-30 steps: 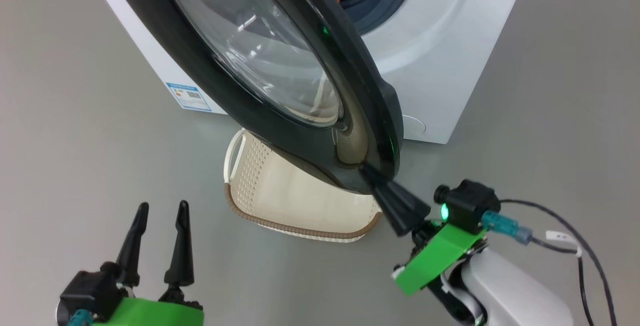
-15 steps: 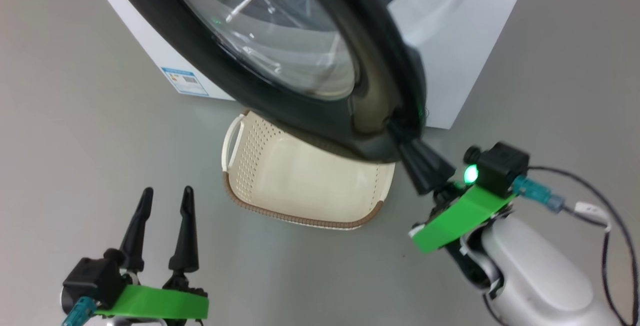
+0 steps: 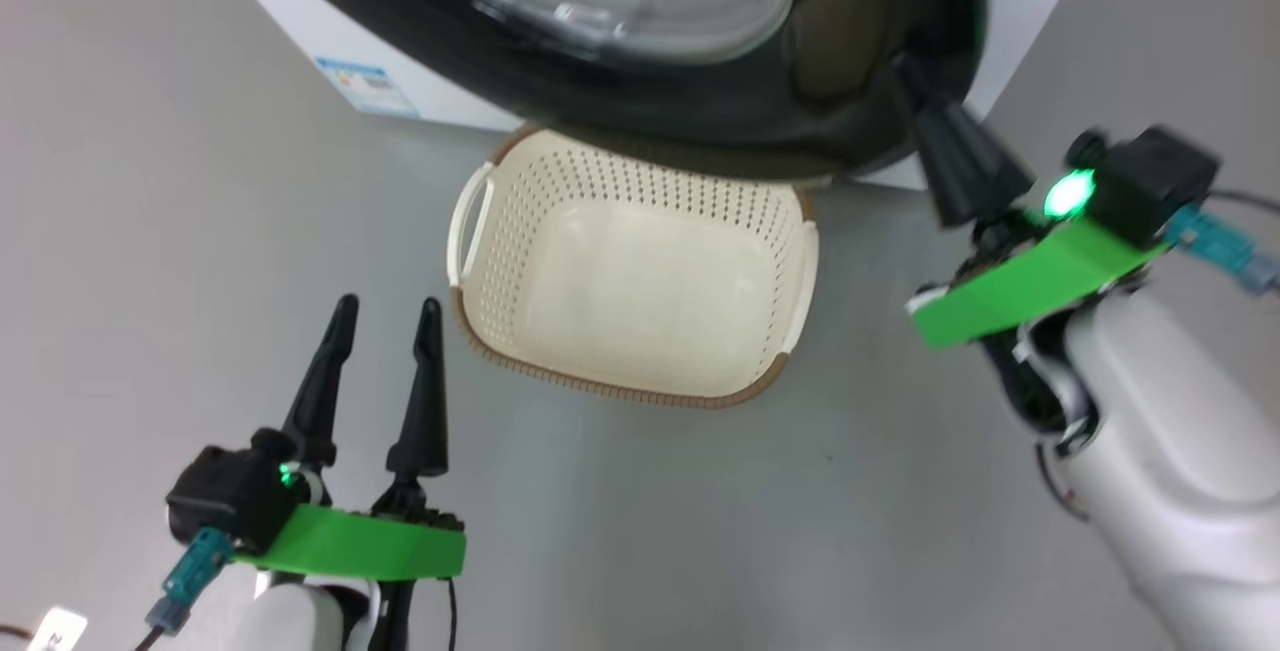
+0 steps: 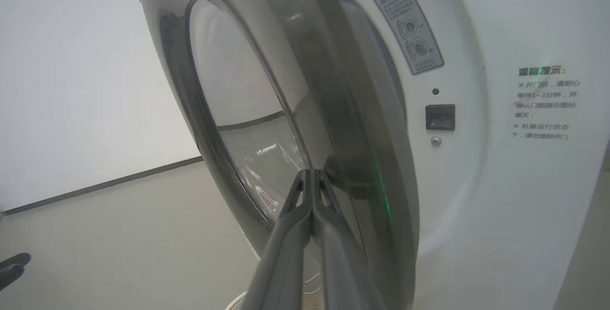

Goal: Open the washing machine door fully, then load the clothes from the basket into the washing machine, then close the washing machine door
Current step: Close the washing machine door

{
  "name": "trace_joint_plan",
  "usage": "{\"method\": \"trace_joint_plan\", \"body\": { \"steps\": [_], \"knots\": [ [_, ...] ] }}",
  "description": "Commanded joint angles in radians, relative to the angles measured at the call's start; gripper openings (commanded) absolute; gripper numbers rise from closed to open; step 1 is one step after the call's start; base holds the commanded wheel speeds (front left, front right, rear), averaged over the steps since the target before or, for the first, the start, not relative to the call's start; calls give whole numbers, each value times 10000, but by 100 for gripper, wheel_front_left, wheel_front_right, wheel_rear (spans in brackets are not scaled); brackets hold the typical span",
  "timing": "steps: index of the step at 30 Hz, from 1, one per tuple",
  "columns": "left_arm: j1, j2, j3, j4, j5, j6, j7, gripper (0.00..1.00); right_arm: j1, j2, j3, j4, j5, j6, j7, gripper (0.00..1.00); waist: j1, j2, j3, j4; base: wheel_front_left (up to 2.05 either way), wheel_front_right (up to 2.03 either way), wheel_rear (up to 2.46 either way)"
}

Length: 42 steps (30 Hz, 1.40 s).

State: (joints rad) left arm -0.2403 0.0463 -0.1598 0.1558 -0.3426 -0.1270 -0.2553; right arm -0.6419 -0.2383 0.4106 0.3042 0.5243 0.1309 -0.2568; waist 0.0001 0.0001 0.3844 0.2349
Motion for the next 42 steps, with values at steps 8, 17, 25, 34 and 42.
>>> {"method": "trace_joint_plan", "body": {
  "steps": [8, 17, 25, 34, 42],
  "knots": [
    [-734, 70, -68, -304, -190, -37, -65, 100, -1006, -380, -635, -57, -207, -2, -49, 0, -1, -1, 785, 644, 0, 0, 0],
    [-1056, 44, -398, -464, -318, -37, -65, 100, -1994, -576, -1260, 200, -328, -2, -49, 0, -1, -1, 1301, 1066, 0, 0, 0],
    [-1260, 41, -620, -493, -535, -37, -65, 100, -2681, -614, -1832, 310, -484, -2, -49, 0, -1, -1, 1671, 1292, 0, 0, 0],
    [-1286, 40, -558, -273, -501, -37, -65, 100, -2405, -491, -1630, 266, -495, -2, -49, 0, -1, -1, 1523, 1208, 0, 0, 0],
    [-1035, 40, -274, 207, -228, -37, -65, 100, -1178, -177, -1186, -16, -352, -2, -49, 85, -1, -1, 858, 716, 0, 0, 0]
  ]
}}
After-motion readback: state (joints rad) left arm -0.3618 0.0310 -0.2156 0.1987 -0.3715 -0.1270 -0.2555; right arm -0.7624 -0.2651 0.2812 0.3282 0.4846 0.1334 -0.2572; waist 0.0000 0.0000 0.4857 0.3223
